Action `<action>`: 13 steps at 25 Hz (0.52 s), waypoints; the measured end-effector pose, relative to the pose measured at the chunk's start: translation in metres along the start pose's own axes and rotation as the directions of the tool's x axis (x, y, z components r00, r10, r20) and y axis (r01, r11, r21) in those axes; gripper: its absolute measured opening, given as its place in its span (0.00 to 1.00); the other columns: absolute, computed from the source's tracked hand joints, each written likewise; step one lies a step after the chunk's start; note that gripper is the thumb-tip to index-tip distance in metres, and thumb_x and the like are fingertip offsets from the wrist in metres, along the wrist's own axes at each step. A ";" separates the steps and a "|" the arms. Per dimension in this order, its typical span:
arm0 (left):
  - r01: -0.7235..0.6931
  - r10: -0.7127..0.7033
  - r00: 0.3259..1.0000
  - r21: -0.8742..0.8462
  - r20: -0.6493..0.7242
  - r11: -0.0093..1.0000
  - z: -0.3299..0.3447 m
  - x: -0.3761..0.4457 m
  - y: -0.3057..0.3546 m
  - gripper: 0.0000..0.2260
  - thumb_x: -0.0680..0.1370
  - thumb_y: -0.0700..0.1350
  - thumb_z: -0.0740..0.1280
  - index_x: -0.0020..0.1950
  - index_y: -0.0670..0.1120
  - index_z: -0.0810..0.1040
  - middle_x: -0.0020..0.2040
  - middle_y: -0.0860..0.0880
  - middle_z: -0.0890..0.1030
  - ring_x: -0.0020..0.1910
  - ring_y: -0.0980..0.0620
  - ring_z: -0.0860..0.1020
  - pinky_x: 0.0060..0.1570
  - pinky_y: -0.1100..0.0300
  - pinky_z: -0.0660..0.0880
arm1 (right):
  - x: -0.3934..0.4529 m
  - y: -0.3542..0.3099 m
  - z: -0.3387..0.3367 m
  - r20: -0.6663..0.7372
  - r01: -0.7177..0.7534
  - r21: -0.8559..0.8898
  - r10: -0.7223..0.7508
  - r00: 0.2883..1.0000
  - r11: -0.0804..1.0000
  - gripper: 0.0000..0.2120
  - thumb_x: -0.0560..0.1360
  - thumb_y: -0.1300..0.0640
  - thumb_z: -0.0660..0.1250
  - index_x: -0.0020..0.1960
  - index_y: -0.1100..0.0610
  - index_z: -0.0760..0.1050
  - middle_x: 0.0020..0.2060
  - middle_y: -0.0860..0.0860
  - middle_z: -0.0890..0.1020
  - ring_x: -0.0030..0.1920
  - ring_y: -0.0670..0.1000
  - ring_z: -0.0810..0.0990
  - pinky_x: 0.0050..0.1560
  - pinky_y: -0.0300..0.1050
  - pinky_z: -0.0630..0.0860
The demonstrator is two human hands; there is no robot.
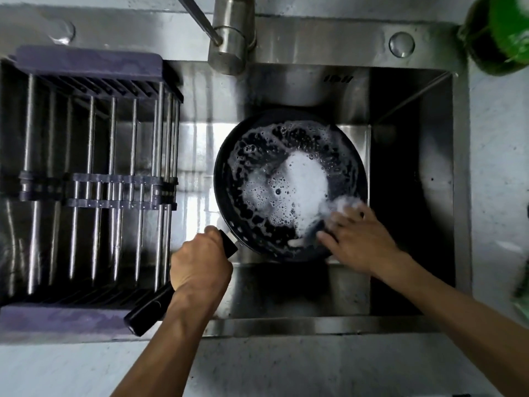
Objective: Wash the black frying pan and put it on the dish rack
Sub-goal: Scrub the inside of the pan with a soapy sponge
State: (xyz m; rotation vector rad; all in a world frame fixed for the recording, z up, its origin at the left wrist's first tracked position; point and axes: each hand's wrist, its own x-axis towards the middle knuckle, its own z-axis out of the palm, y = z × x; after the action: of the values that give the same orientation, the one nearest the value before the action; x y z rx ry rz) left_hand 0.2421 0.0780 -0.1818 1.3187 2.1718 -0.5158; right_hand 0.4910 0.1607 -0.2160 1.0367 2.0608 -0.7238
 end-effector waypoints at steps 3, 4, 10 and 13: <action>0.003 -0.003 1.000 0.006 -0.006 1.000 0.000 0.001 -0.002 0.11 0.75 0.40 0.64 0.56 0.47 0.70 0.48 0.48 0.80 0.48 0.46 0.80 0.37 0.58 0.67 | 0.001 -0.002 0.009 -0.010 0.056 0.101 -0.055 0.998 0.993 0.61 0.60 0.25 0.15 0.78 0.48 0.62 0.78 0.50 0.63 0.79 0.52 0.55 0.78 0.52 0.47; 0.001 -0.001 1.000 0.003 -0.003 1.000 0.000 0.001 0.000 0.11 0.75 0.40 0.64 0.56 0.47 0.70 0.48 0.48 0.80 0.48 0.46 0.80 0.37 0.58 0.67 | -0.004 -0.004 0.008 0.012 0.051 0.106 -0.053 0.999 0.993 0.60 0.61 0.25 0.16 0.79 0.48 0.61 0.79 0.49 0.62 0.80 0.51 0.53 0.79 0.52 0.46; -0.008 0.008 1.000 -0.011 -0.011 1.000 0.001 -0.002 0.000 0.11 0.75 0.39 0.64 0.56 0.47 0.70 0.47 0.48 0.80 0.47 0.46 0.80 0.37 0.58 0.67 | -0.020 -0.008 0.000 -0.026 0.027 0.132 -0.023 0.999 0.991 0.52 0.69 0.27 0.23 0.75 0.48 0.68 0.78 0.47 0.65 0.79 0.52 0.58 0.78 0.50 0.50; -0.005 0.005 1.000 -0.009 -0.016 1.000 0.000 -0.001 0.000 0.11 0.75 0.39 0.64 0.56 0.46 0.70 0.48 0.48 0.80 0.48 0.46 0.80 0.38 0.58 0.68 | -0.015 -0.014 0.000 0.013 0.074 0.225 -0.079 0.997 0.972 0.46 0.73 0.28 0.27 0.75 0.48 0.68 0.76 0.48 0.67 0.78 0.51 0.61 0.77 0.50 0.50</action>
State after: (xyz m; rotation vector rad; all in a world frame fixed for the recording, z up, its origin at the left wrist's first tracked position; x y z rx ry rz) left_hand 0.2423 0.0773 -0.1817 1.3271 2.1804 -0.4945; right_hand 0.4858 0.1467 -0.2015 1.0711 2.0429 -1.0225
